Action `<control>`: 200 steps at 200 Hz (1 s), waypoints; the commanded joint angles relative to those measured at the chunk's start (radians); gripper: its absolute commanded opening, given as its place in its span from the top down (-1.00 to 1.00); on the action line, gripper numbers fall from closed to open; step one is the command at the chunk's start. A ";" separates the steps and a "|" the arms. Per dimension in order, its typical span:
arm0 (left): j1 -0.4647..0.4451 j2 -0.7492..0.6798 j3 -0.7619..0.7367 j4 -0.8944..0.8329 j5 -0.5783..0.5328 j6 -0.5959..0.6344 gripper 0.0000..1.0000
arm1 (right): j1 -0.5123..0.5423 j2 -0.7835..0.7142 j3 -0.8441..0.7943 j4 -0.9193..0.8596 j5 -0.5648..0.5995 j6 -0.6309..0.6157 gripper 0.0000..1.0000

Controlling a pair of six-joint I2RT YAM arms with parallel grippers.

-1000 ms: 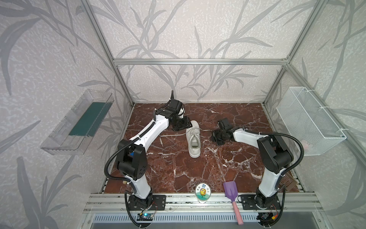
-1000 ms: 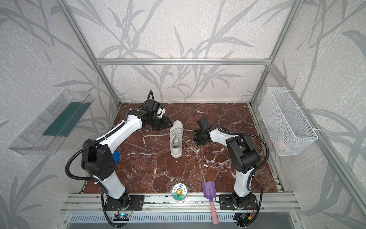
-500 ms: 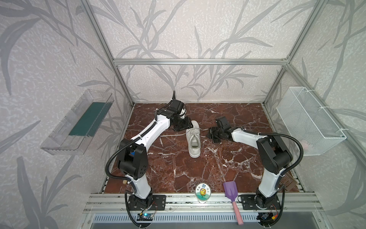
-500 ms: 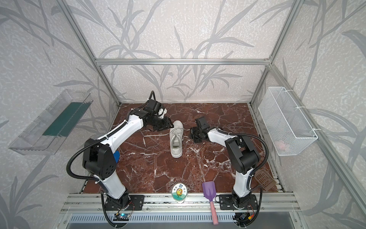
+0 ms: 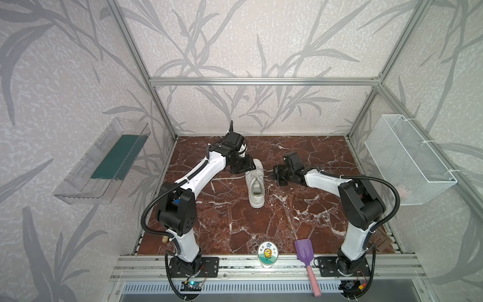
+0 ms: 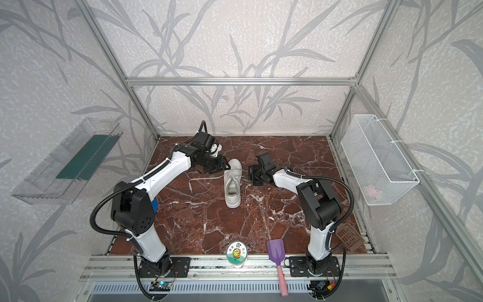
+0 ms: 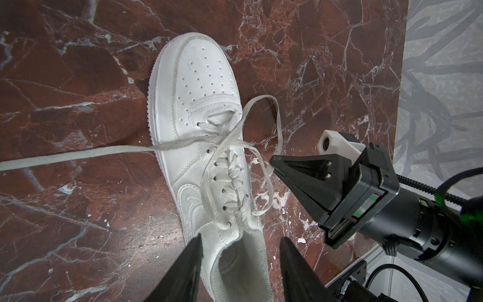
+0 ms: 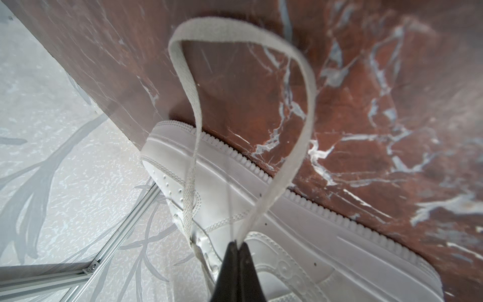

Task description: Tie the shoes

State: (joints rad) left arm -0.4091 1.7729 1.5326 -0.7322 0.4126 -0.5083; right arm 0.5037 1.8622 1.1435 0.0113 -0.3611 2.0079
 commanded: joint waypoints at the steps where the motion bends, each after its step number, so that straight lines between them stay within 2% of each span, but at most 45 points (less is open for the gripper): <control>1: -0.007 0.013 0.025 -0.004 -0.002 -0.001 -0.01 | 0.010 -0.006 0.023 0.034 -0.013 0.033 1.00; 86: -0.009 0.023 0.025 0.000 0.010 -0.001 0.01 | 0.024 0.000 0.009 0.109 -0.038 0.081 1.00; 200: -0.024 0.061 0.037 0.018 0.052 -0.015 0.14 | 0.038 0.012 -0.017 0.196 -0.065 0.118 1.00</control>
State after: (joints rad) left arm -0.4255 1.8126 1.5368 -0.7177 0.4480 -0.5159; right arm 0.5331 1.8645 1.1412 0.1749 -0.4095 2.0808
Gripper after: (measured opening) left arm 0.436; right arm 0.046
